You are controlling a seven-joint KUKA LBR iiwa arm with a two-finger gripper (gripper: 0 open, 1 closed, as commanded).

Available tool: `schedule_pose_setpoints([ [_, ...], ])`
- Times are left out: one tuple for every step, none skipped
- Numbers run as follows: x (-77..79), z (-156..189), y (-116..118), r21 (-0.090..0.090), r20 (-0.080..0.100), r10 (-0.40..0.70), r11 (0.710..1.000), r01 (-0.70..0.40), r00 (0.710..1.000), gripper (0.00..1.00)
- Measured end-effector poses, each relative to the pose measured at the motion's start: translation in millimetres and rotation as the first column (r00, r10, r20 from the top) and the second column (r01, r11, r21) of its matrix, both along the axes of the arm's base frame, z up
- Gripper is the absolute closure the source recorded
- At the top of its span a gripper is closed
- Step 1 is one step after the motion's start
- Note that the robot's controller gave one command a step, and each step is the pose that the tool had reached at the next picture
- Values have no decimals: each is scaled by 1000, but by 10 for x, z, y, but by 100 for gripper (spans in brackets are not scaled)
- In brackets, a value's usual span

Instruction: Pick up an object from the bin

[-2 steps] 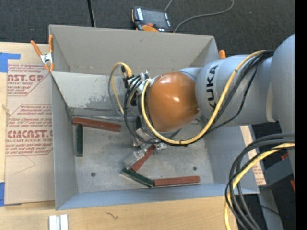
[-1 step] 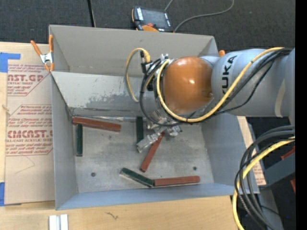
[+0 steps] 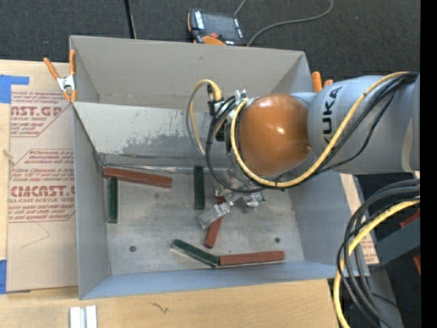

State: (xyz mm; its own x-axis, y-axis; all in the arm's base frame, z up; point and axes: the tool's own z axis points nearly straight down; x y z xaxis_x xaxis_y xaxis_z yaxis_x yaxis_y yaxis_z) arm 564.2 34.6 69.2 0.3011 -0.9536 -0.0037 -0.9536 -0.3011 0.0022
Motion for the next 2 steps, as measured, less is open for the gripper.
schedule_pose_setpoints([
  [12, 8, 4, 1, 2, -1, 1000, 1, 1000, 100],
  [-8, 1243, -123, -2, 10, 121, 993, -121, 993, 100],
])
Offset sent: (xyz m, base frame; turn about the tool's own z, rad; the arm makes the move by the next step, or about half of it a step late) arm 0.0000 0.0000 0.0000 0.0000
